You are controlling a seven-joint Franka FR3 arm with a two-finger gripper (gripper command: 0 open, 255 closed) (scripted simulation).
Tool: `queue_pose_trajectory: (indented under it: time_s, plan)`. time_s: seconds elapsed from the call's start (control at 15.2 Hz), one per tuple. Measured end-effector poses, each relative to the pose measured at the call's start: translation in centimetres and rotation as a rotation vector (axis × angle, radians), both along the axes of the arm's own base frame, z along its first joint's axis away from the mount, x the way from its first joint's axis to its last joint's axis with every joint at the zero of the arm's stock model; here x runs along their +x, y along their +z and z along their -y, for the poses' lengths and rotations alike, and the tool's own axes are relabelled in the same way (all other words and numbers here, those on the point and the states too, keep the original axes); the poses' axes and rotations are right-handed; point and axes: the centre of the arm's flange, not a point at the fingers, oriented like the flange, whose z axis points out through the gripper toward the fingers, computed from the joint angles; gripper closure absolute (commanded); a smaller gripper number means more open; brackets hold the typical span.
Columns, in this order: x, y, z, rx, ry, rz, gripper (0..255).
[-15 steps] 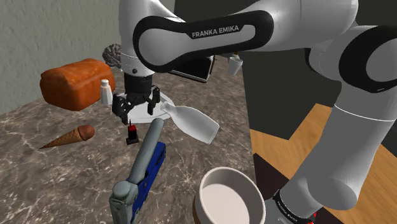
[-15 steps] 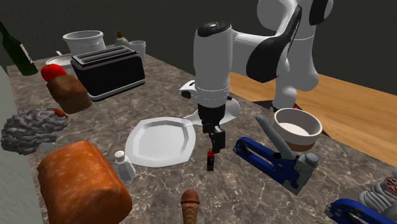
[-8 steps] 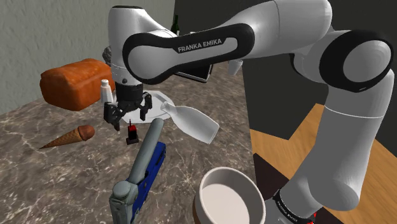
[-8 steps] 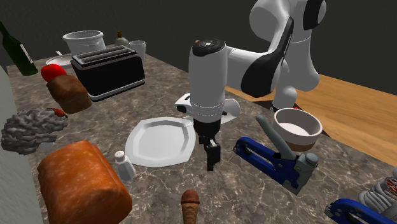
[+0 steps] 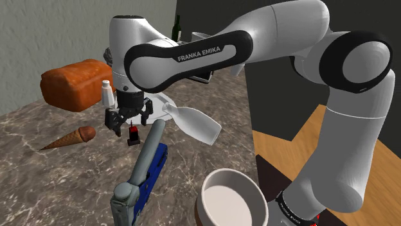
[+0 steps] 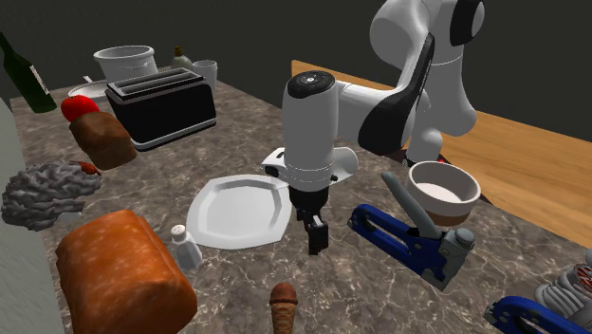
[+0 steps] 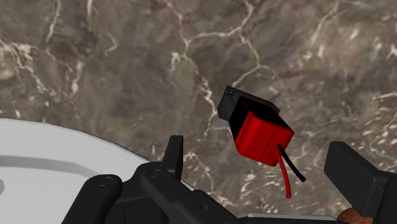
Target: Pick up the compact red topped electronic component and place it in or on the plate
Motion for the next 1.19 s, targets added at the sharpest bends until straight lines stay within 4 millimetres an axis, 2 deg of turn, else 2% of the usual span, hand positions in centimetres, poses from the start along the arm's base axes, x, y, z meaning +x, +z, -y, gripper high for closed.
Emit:
queue_pose_trajectory:
  time_s: [0.07, 0.13, 0.79, 1.19]
  plan:
    - [0.0, 0.0, 0.0, 0.000, 0.000, 0.000, 0]
    - [0.0, 0.0, 0.0, 0.000, 0.000, 0.000, 255]
    - [0.0, 0.0, 0.0, 0.000, 0.000, 0.000, 255]
    - [0.0, 2.7, -0.1, 0.000, 0.000, 0.000, 255]
